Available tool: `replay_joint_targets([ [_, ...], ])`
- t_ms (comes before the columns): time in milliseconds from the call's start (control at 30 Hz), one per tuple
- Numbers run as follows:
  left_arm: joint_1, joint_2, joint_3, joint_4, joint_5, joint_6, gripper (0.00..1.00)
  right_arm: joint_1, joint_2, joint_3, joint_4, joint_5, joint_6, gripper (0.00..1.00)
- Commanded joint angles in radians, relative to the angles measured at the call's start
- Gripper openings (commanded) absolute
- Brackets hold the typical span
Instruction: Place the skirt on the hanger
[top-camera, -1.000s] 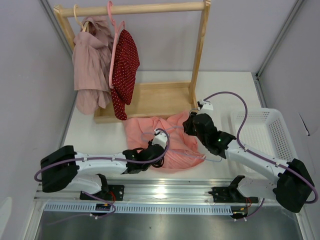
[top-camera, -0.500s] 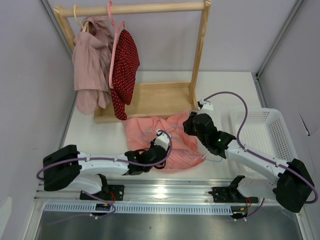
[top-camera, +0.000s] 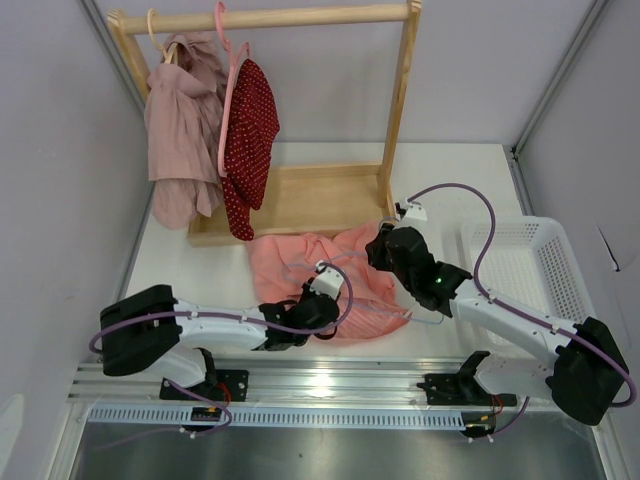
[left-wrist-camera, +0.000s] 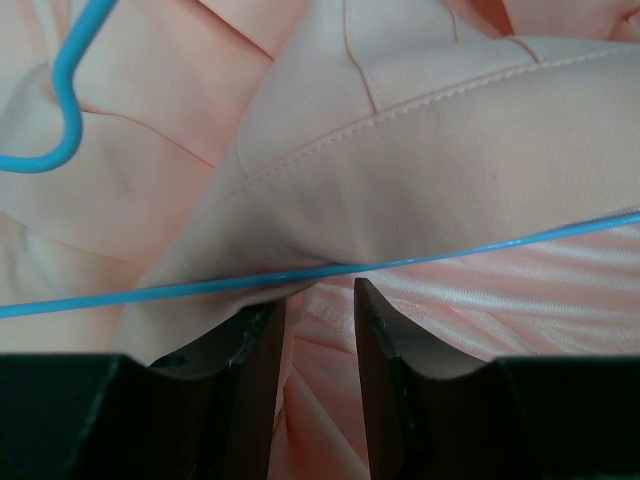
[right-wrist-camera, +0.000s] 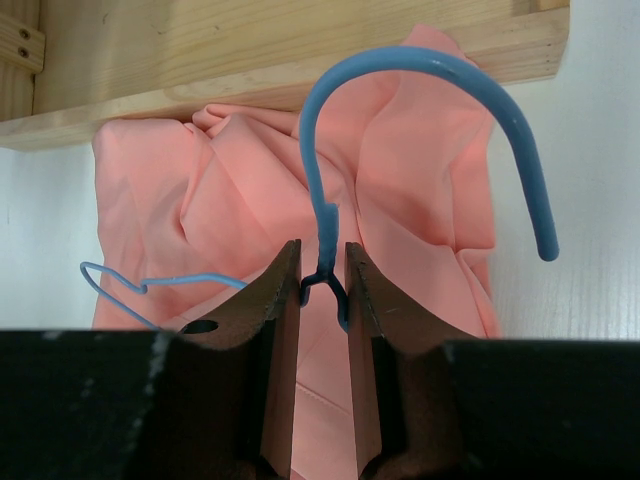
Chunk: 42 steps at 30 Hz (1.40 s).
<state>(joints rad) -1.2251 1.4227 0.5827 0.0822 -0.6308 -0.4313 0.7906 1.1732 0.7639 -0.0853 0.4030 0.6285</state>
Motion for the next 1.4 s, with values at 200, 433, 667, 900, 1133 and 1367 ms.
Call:
replay_joint_targets([
  [200, -0.014, 0.051, 0.039, 0.059, -0.098, -0.012, 0.38, 0.001, 0.0, 0.041, 0.036, 0.033, 0.01, 0.0],
  [433, -0.014, 0.073, 0.051, 0.065, -0.138, -0.02, 0.25, 0.002, -0.003, 0.043, 0.033, 0.033, 0.01, 0.0],
  [667, -0.016, 0.024, 0.055, 0.064, -0.093, -0.003, 0.0, 0.001, -0.014, 0.038, 0.03, 0.034, 0.01, 0.0],
  [900, -0.014, -0.126, -0.004, 0.071, 0.066, 0.009, 0.0, 0.001, -0.021, 0.04, 0.03, 0.036, 0.011, 0.0],
  [1133, -0.01, -0.222, -0.056, 0.021, 0.141, 0.005, 0.0, 0.001, -0.021, 0.054, 0.024, 0.034, 0.017, 0.0],
  [1367, 0.013, -0.31, -0.106, 0.011, 0.183, -0.038, 0.0, 0.001, -0.015, 0.069, 0.018, 0.027, 0.016, 0.0],
])
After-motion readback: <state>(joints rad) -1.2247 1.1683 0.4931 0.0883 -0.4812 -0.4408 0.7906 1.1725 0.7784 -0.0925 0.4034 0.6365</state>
